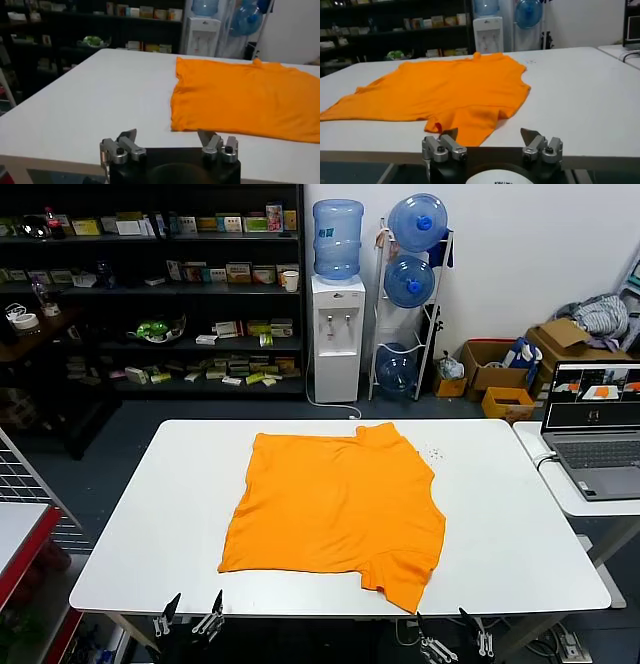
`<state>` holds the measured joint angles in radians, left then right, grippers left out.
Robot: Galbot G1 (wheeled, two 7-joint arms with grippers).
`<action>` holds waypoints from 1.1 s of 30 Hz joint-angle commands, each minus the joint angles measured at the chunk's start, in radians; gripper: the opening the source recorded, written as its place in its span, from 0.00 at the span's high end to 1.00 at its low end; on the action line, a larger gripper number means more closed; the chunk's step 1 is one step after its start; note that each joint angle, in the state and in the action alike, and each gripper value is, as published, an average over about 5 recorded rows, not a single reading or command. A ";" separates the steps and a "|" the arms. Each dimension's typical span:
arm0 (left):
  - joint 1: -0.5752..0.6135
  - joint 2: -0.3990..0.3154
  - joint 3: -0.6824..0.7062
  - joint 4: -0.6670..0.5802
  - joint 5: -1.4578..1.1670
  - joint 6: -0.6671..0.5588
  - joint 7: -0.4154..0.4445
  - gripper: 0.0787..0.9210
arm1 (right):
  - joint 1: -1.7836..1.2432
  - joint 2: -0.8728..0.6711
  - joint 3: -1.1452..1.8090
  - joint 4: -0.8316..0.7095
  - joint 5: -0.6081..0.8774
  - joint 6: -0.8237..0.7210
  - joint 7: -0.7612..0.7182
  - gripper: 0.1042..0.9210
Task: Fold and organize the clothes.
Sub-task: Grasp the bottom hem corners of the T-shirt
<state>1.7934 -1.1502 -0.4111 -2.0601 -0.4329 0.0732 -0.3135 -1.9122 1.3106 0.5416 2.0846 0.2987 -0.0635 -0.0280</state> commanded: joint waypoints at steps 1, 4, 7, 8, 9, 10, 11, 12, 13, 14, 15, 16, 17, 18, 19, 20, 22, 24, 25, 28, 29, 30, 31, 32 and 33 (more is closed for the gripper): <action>-0.008 0.001 0.001 -0.002 -0.005 0.004 -0.001 0.12 | 0.003 0.000 -0.002 0.004 0.007 0.005 0.009 0.12; -0.027 0.001 0.001 0.003 -0.006 0.007 0.002 0.12 | 0.020 0.005 -0.005 0.005 0.013 0.005 0.026 0.12; -0.059 0.007 0.000 0.020 -0.010 0.011 0.007 0.12 | 0.058 0.013 -0.013 0.005 0.014 -0.011 0.053 0.12; -0.072 0.009 0.000 0.027 -0.015 0.014 0.008 0.12 | 0.075 0.014 -0.017 0.004 0.015 -0.023 0.064 0.12; -0.085 0.012 0.000 0.035 -0.021 0.019 0.010 0.12 | 0.095 0.016 -0.023 0.001 0.016 -0.038 0.076 0.12; -0.098 0.015 0.001 0.042 -0.030 0.025 0.010 0.12 | 0.115 0.017 -0.028 -0.003 0.017 -0.054 0.088 0.12; -0.113 0.017 0.003 0.050 -0.039 0.032 0.009 0.12 | 0.135 0.017 -0.035 -0.008 0.018 -0.071 0.100 0.12; -0.128 0.019 0.005 0.058 -0.048 0.038 0.008 0.12 | 0.155 0.017 -0.042 -0.014 0.019 -0.088 0.113 0.12; -0.144 0.021 0.008 0.068 -0.056 0.046 0.007 0.12 | 0.174 0.017 -0.050 -0.022 0.021 -0.106 0.125 0.12; -0.160 0.022 0.010 0.077 -0.064 0.053 0.006 0.12 | 0.190 0.017 -0.057 -0.030 0.023 -0.124 0.136 0.12; -0.175 0.024 0.012 0.086 -0.073 0.060 0.004 0.12 | 0.203 0.017 -0.065 -0.039 0.025 -0.140 0.147 0.12; -0.191 0.027 0.015 0.095 -0.082 0.069 0.003 0.12 | 0.213 0.017 -0.073 -0.049 0.028 -0.156 0.158 0.12; -0.207 0.029 0.017 0.105 -0.092 0.077 0.001 0.12 | 0.221 0.018 -0.079 -0.058 0.032 -0.171 0.169 0.12; -0.220 0.031 0.019 0.113 -0.102 0.085 -0.001 0.12 | 0.226 0.019 -0.085 -0.066 0.035 -0.183 0.178 0.12; -0.237 0.034 0.023 0.123 -0.112 0.094 -0.005 0.12 | 0.230 0.020 -0.091 -0.076 0.038 -0.194 0.188 0.12; -0.251 0.037 0.027 0.132 -0.120 0.101 -0.008 0.12 | 0.234 0.023 -0.096 -0.084 0.040 -0.203 0.196 0.12; -0.274 0.041 0.037 0.149 -0.129 0.110 -0.013 0.12 | 0.239 0.028 -0.103 -0.097 0.037 -0.212 0.207 0.12; -0.292 0.045 0.048 0.162 -0.131 0.115 -0.014 0.12 | 0.245 0.032 -0.107 -0.108 0.032 -0.216 0.213 0.12; -0.300 0.045 0.053 0.167 -0.131 0.116 -0.015 0.12 | 0.248 0.033 -0.108 -0.111 0.031 -0.219 0.215 0.12; -0.314 0.044 0.068 0.174 -0.131 0.121 -0.018 0.12 | 0.259 0.036 -0.113 -0.118 0.032 -0.228 0.218 0.12; -0.316 0.043 0.073 0.175 -0.130 0.123 -0.020 0.12 | 0.263 0.037 -0.116 -0.120 0.032 -0.231 0.219 0.12; -0.315 0.042 0.077 0.174 -0.130 0.124 -0.020 0.12 | 0.267 0.038 -0.119 -0.122 0.033 -0.233 0.219 0.12; -0.313 0.042 0.080 0.173 -0.129 0.125 -0.020 0.12 | 0.271 0.040 -0.123 -0.124 0.033 -0.236 0.219 0.12; -0.310 0.041 0.083 0.172 -0.129 0.126 -0.020 0.12 | 0.275 0.042 -0.127 -0.126 0.033 -0.238 0.219 0.12; -0.306 0.041 0.086 0.170 -0.129 0.126 -0.020 0.12 | 0.278 0.045 -0.132 -0.129 0.032 -0.239 0.219 0.12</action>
<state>1.5478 -1.1084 -0.3523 -1.9236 -0.5391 0.1764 -0.3292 -1.6683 1.3527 0.4269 1.9756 0.3291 -0.2680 0.1653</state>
